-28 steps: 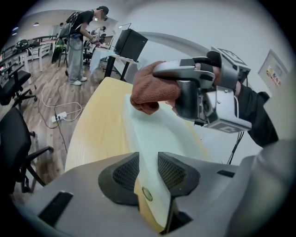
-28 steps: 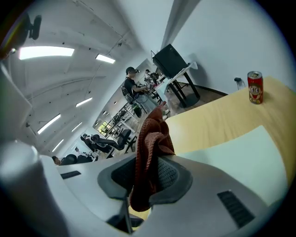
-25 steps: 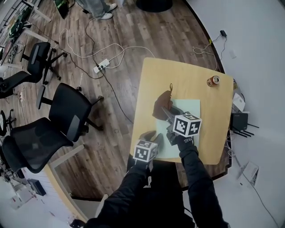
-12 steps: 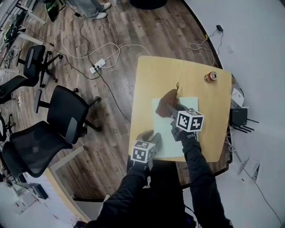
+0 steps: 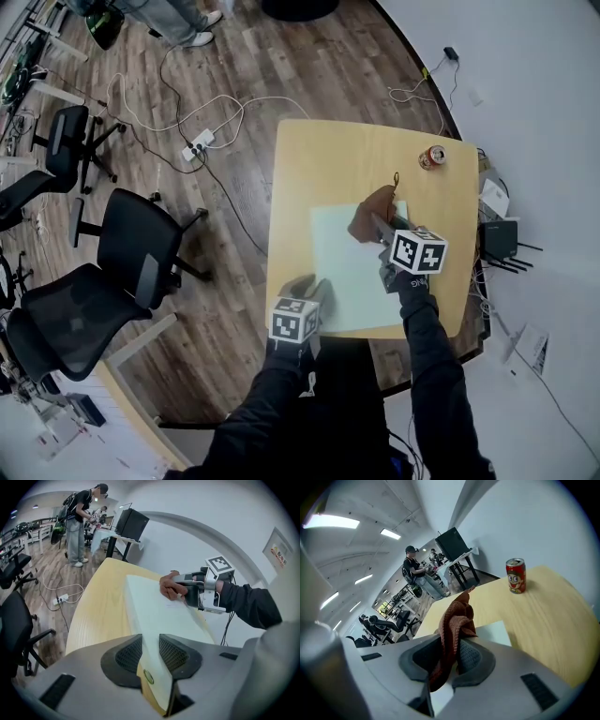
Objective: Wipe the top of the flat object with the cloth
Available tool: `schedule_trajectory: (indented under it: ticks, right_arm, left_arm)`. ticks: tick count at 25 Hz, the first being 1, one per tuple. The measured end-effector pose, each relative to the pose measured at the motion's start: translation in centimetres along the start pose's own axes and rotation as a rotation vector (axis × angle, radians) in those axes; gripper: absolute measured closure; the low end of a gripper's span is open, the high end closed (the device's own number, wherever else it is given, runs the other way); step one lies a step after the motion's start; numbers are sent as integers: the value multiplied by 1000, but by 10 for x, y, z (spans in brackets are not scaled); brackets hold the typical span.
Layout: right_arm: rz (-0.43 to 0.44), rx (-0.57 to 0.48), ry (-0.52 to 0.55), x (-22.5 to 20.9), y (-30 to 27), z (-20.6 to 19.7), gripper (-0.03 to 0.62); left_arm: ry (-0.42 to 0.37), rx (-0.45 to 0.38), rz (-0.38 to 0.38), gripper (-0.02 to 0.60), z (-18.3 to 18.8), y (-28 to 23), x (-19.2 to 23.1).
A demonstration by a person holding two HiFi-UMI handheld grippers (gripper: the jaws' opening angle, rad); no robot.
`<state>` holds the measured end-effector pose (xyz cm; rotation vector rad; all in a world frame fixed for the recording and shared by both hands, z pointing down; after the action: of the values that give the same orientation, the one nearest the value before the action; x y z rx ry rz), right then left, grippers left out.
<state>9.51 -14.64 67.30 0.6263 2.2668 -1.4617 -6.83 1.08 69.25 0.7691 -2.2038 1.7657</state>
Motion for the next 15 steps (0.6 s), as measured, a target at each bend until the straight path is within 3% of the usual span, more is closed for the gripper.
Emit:
schedule_trajectory:
  ticks: [10, 15]
  right_arm:
    - [-89, -49, -42, -57, 45, 2, 500]
    - [-35, -105, -103, -52, 67, 7, 500]
  left_arm:
    - [5, -3, 10, 449, 0, -1, -2]
    - [6, -2, 10, 449, 1, -4, -2]
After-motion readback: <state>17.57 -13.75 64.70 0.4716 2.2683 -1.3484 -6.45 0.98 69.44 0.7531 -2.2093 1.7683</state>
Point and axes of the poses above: the fingertips, and each gripper's own axes: y backward along the fingers, x to its left, z out of its top, the point moved 3 cm from there along y, backward along the fingers, and after that the axes turned 12 degrees about x, right-handed, at the moved point
